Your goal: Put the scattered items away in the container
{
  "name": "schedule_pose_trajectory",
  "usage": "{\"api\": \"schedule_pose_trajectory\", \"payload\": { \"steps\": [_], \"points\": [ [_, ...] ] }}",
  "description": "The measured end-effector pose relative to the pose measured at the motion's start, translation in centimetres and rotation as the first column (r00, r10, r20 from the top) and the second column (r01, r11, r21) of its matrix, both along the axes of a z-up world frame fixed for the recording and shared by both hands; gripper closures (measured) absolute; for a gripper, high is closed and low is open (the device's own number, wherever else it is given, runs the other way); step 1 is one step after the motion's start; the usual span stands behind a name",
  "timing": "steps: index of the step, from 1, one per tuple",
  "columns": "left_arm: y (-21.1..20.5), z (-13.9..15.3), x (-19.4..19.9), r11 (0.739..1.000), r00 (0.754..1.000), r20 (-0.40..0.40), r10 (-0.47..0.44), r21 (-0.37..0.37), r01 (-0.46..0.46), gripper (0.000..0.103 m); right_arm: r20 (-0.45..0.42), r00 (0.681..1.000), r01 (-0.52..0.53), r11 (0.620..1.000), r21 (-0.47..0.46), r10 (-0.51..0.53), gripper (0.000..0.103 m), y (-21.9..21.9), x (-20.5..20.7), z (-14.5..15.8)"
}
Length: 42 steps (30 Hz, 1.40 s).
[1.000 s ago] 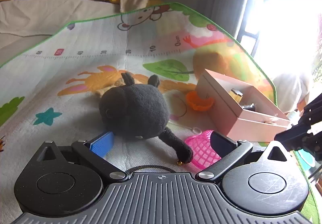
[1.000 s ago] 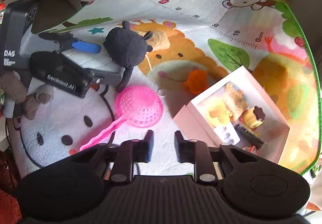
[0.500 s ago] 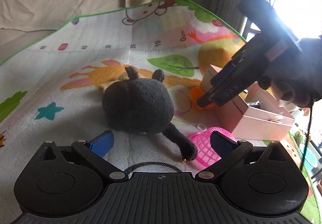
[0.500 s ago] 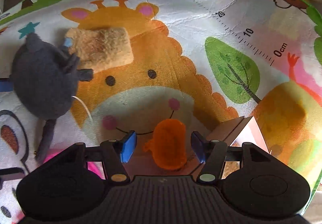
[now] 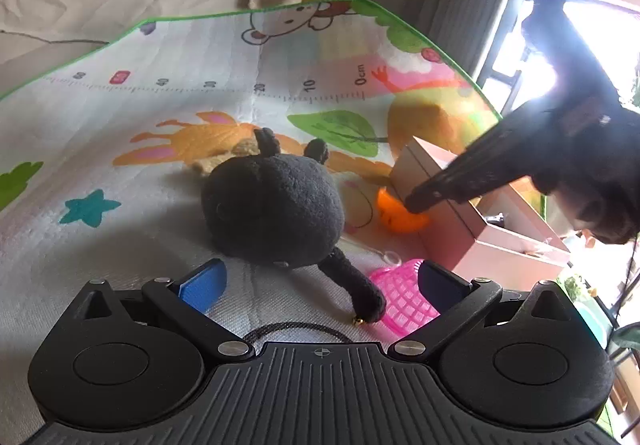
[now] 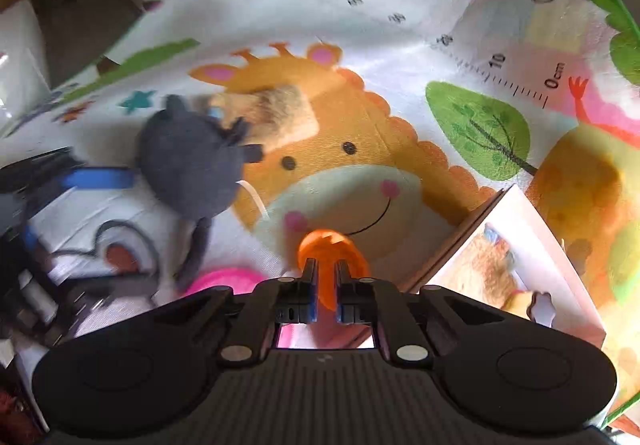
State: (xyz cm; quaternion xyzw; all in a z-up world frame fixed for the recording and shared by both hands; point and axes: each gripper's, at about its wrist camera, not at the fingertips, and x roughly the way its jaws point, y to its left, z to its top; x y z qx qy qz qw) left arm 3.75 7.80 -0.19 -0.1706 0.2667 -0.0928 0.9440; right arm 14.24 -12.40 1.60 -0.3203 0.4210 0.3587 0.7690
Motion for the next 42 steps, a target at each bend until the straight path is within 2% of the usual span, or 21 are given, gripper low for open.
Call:
{"api": "schedule_pose_trajectory", "payload": {
  "steps": [3, 8, 10, 11, 12, 13, 14, 16, 20, 22, 24, 26, 28, 31, 35, 38, 42],
  "points": [
    [-0.4, 0.1, 0.0, 1.0, 1.0, 0.001, -0.001, 0.023, 0.001, 0.0, -0.006, 0.999, 0.049, 0.998, 0.043, -0.049, 0.095, -2.4, -1.4, 1.4],
    [-1.0, 0.5, -0.3, 0.997, 1.0, 0.019, 0.002, 0.073, -0.003, 0.0, -0.012, 0.999, 0.054, 0.992, 0.117, -0.052, 0.094, -6.0, -4.1, 1.9],
    [-1.5, 0.9, -0.3, 0.994, 1.0, 0.024, -0.016, 0.107, 0.013, 0.0, -0.016, 0.998, 0.065, 0.987, 0.148, -0.064, 0.081, -6.7, -4.8, 1.5],
    [-1.9, 1.1, -0.3, 0.992, 0.999, 0.025, -0.032, 0.123, 0.029, 0.0, 0.014, 0.998, 0.064, 0.986, 0.157, -0.067, 0.076, -6.6, -5.1, 1.4],
    [-2.3, 1.3, -0.2, 0.99, 0.998, 0.028, -0.052, 0.134, 0.048, 0.0, 0.059, 0.996, 0.052, 0.986, 0.156, -0.062, 0.065, -6.4, -5.4, 1.2],
    [-2.6, 1.6, -0.2, 0.988, 0.997, 0.033, -0.072, 0.14, 0.067, 0.0, 0.106, 0.993, 0.028, 0.989, 0.143, -0.043, 0.054, -5.9, -5.5, 0.9],
    [-2.9, 1.7, -0.2, 0.986, 0.996, 0.036, -0.087, 0.146, 0.081, 0.0, 0.143, 0.99, 0.001, 0.993, 0.122, -0.018, 0.049, -5.1, -5.3, 0.5],
    [-3.5, 2.0, -0.3, 0.981, 0.994, 0.038, -0.104, 0.167, 0.096, 0.0, 0.184, 0.983, -0.034, 0.997, 0.067, 0.021, 0.048, -3.2, -4.5, -0.2],
    [-3.6, 2.0, -1.4, 0.976, 0.992, 0.033, -0.121, 0.187, 0.113, 0.0, 0.126, 0.988, -0.081, 0.996, -0.033, 0.084, 0.048, 1.3, -1.5, -1.6],
    [-3.0, 1.9, -2.0, 0.979, 0.991, 0.029, -0.134, 0.161, 0.127, 0.0, 0.074, 0.993, -0.087, 0.993, -0.085, 0.093, 0.04, 3.2, 0.1, -2.7],
    [-2.2, 1.7, -2.6, 0.982, 0.989, 0.024, -0.143, 0.125, 0.139, 0.0, 0.057, 0.992, -0.105, 0.982, -0.157, 0.115, 0.035, 4.7, 1.1, -4.2],
    [-1.4, 1.6, -2.9, 0.984, 0.988, 0.026, -0.152, 0.095, 0.149, 0.0, 0.037, 0.992, -0.107, 0.969, -0.224, 0.118, 0.043, 5.6, 1.8, -5.7],
    [-0.9, 1.5, -3.1, 0.984, 0.986, 0.033, -0.165, 0.076, 0.162, 0.0, 0.0, 0.994, -0.104, 0.976, -0.192, 0.106, 0.063, 5.5, 2.0, -5.3],
    [-0.4, 1.4, -3.3, 0.981, 0.98, 0.053, -0.191, 0.046, 0.189, 0.0, 0.018, 0.997, -0.066, 0.988, -0.142, 0.069, 0.063, 4.2, 1.0, -3.9],
    [-0.9, 1.4, -3.1, 0.974, 0.972, 0.061, -0.228, 0.025, 0.227, 0.0, 0.002, 1.0, -0.027, 1.0, 0.015, 0.027, 0.063, 0.2, -1.8, -0.6],
    [-2.2, 1.5, -2.8, 0.964, 0.963, 0.061, -0.264, 0.042, 0.261, 0.0, -0.003, 1.0, 0.023, 0.991, 0.131, -0.023, 0.063, -4.2, -4.8, 1.3],
    [-5.1, 1.9, -1.6, 0.945, 0.949, 0.039, -0.313, 0.116, 0.307, 0.0, 0.025, 0.993, 0.105, 0.975, 0.195, -0.112, 0.063, -9.3, -8.9, 0.6]
  ]
}}
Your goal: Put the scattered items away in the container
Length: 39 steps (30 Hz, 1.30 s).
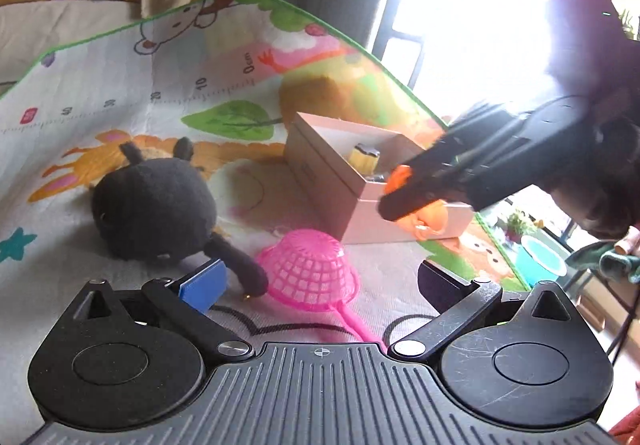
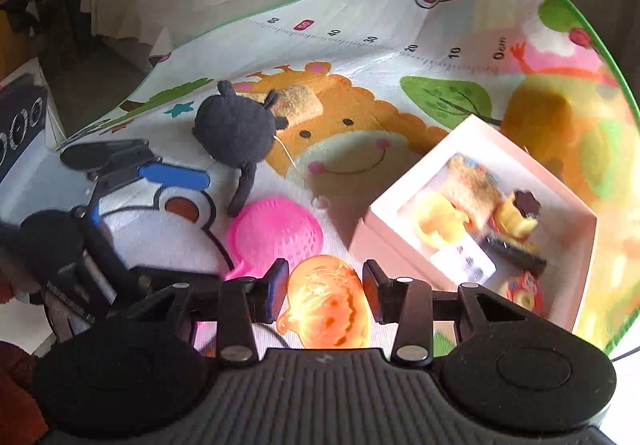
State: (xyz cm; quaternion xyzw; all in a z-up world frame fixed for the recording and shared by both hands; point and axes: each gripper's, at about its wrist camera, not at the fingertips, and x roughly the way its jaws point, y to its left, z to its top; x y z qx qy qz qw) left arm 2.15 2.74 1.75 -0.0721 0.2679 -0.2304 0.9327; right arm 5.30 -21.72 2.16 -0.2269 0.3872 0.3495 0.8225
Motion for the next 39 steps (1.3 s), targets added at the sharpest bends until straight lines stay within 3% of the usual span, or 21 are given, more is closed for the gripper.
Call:
{"api": "schedule_pose_trajectory", "payload": {
  "steps": [5, 6, 7, 9, 13, 19, 21, 26, 28, 31, 35, 37, 39],
  "points": [
    [-4.2, -0.1, 2.7, 0.99, 0.999, -0.033, -0.002, 0.138, 0.007, 0.0, 0.11, 0.989, 0.101, 0.995, 0.025, -0.103, 0.061, -4.4, -4.6, -3.4],
    [-4.9, -0.2, 3.2, 0.985, 0.999, -0.042, 0.015, 0.171, -0.007, 0.0, 0.136, 0.983, 0.122, 0.992, 0.037, -0.126, 0.053, -5.1, -5.4, -4.0],
    [-5.5, -0.3, 3.6, 0.98, 0.998, -0.047, 0.028, 0.198, -0.018, 0.0, 0.149, 0.978, 0.139, 0.989, 0.057, -0.146, 0.037, -5.7, -6.0, -4.4],
    [-6.4, -0.4, 4.2, 0.975, 0.998, -0.062, 0.023, 0.221, -0.009, 0.0, 0.172, 0.967, 0.17, 0.98, 0.105, -0.186, 0.02, -7.2, -7.2, -5.1],
    [-7.5, -0.6, 4.2, 0.979, 0.99, -0.122, -0.064, 0.187, 0.086, 0.0, 0.188, 0.956, 0.202, 0.97, 0.133, -0.225, 0.014, -9.2, -8.7, -6.3],
    [-9.8, 0.2, 1.2, 0.955, 0.957, -0.13, -0.258, 0.112, 0.273, 0.0, 0.218, 0.942, 0.23, 0.965, 0.127, -0.254, 0.002, -10.9, -9.1, -7.0],
    [-10.0, 0.6, 0.0, 0.955, 0.955, -0.121, -0.27, 0.094, 0.282, 0.0, 0.22, 0.944, 0.22, 0.967, 0.132, -0.245, 0.001, -11.0, -9.1, -7.0],
    [-9.3, 1.2, -1.7, 0.979, 0.985, -0.102, -0.14, 0.136, 0.153, 0.0, 0.264, 0.945, 0.165, 0.979, 0.123, -0.192, 0.001, -9.3, -9.3, -7.3],
    [-8.8, 1.3, -2.0, 0.982, 0.986, -0.118, -0.117, 0.133, 0.132, 0.0, 0.269, 0.95, 0.135, 0.986, 0.096, -0.156, 0.01, -8.4, -9.0, -7.7],
    [-8.9, 1.0, -2.6, 0.977, 0.983, -0.144, -0.115, 0.161, 0.138, 0.0, 0.223, 0.963, 0.133, 0.987, 0.095, -0.151, 0.023, -7.8, -8.0, -8.1],
    [-9.6, 0.0, -3.3, 0.964, 0.978, -0.158, -0.133, 0.209, 0.164, 0.0, 0.167, 0.965, 0.179, 0.974, 0.14, -0.201, 0.027, -7.7, -6.7, -8.2],
    [-9.7, -0.3, -3.5, 0.962, 0.978, -0.161, -0.131, 0.218, 0.165, 0.0, 0.14, 0.967, 0.192, 0.969, 0.158, -0.214, 0.037, -7.7, -6.3, -8.4],
    [-9.7, -0.4, -3.5, 0.961, 0.979, -0.165, -0.121, 0.228, 0.157, 0.0, 0.136, 0.966, 0.197, 0.966, 0.17, -0.221, 0.04, -7.7, -6.2, -8.6]
  ]
}}
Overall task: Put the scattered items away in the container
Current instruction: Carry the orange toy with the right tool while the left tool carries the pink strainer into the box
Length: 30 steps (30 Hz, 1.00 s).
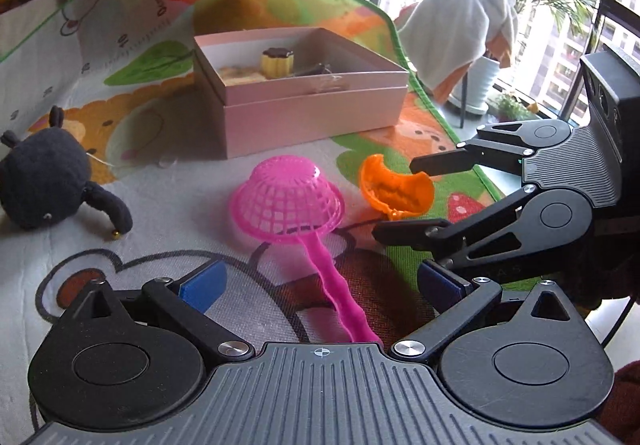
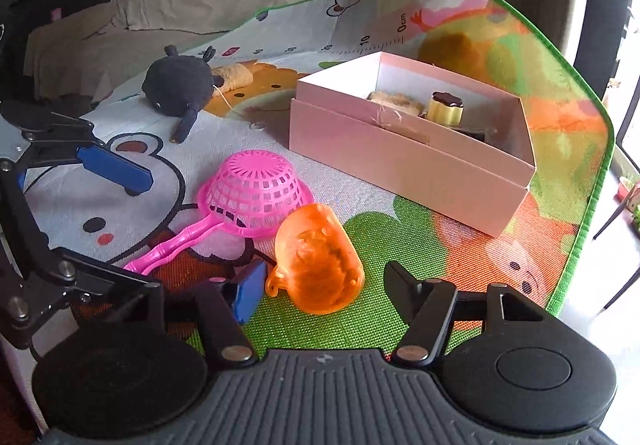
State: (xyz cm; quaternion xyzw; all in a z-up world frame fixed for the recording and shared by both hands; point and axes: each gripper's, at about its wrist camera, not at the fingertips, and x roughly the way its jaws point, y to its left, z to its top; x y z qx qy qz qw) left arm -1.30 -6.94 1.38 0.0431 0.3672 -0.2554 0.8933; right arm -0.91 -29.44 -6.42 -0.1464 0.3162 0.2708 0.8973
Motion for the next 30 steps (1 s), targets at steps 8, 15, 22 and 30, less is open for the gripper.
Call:
{"api": "schedule_pose_trajectory", "payload": {
  "steps": [8, 15, 22, 30],
  "points": [
    [0.4, 0.0, 0.0, 0.968, 0.994, 0.095, 0.046, 0.241, -0.068, 0.0, 0.126, 0.992, 0.022, 0.998, -0.058, -0.015, 0.042, 0.4, -1.5, -0.5],
    [0.5, 1.5, 3.6, 0.995, 0.996, 0.062, 0.066, 0.068, -0.07, 0.0, 0.171, 0.985, 0.025, 0.997, -0.077, -0.012, 0.042, 0.8, -2.1, -0.5],
    [-2.3, -0.3, 7.0, 0.991, 0.999, 0.048, 0.024, 0.131, -0.03, 0.0, 0.163, 0.986, 0.032, 0.997, -0.073, -0.019, 0.036, 0.8, -2.0, -0.6],
    [-2.2, -1.0, 7.5, 0.992, 0.999, 0.043, 0.022, 0.124, -0.028, 0.016, 0.137, 0.99, 0.032, 0.998, -0.058, -0.024, 0.032, 0.8, -1.6, -0.6]
  ]
}}
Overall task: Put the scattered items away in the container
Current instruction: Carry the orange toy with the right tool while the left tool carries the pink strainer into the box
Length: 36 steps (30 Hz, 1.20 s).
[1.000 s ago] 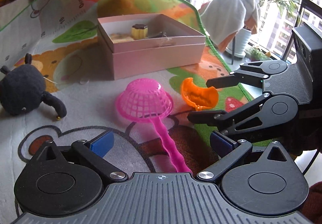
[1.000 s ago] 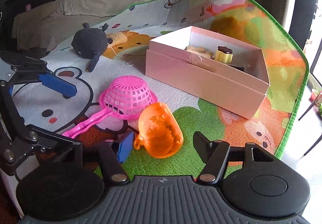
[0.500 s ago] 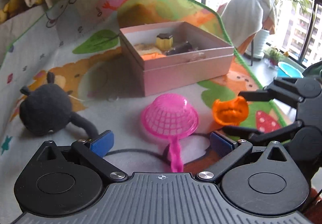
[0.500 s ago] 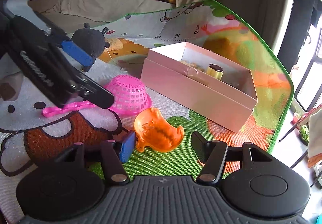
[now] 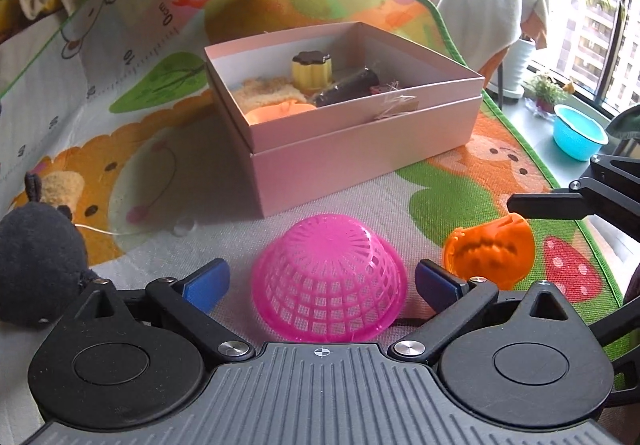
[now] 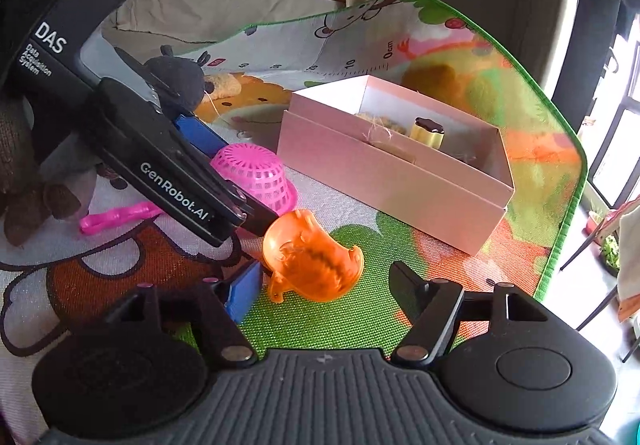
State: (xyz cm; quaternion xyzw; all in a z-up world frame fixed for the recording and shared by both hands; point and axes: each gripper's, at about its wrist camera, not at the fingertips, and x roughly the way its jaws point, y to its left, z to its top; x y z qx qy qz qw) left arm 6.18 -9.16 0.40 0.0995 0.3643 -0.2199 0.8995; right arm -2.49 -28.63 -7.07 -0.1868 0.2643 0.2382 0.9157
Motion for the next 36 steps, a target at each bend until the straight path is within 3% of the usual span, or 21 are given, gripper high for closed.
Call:
{"api": "schedule_pose_trajectory", "payload": {
  "steps": [8, 18, 31, 36],
  "points": [
    [1.6, 1.8, -4.1, 0.999, 0.998, 0.035, -0.051, 0.005, 0.051, 0.015, -0.025, 1.0, -0.017, 1.0, 0.011, 0.018, 0.034, 0.2, 0.3, 0.2],
    [3.7, 1.7, -6.4, 0.998, 1.0, -0.015, -0.024, -0.05, 0.024, 0.015, -0.119, 0.993, -0.014, 0.999, 0.032, 0.018, 0.053, -0.1, 1.5, 1.2],
    [3.1, 3.1, -7.0, 0.996, 0.998, 0.043, -0.043, -0.082, 0.046, 0.015, -0.075, 0.997, -0.031, 0.999, -0.043, 0.028, 0.054, -2.4, -0.6, 3.4],
    [1.0, 5.2, -6.2, 0.993, 0.988, 0.12, -0.094, -0.064, 0.102, 0.015, -0.037, 0.999, 0.007, 1.0, 0.008, -0.007, 0.054, -4.7, 0.4, 5.8]
  ]
}}
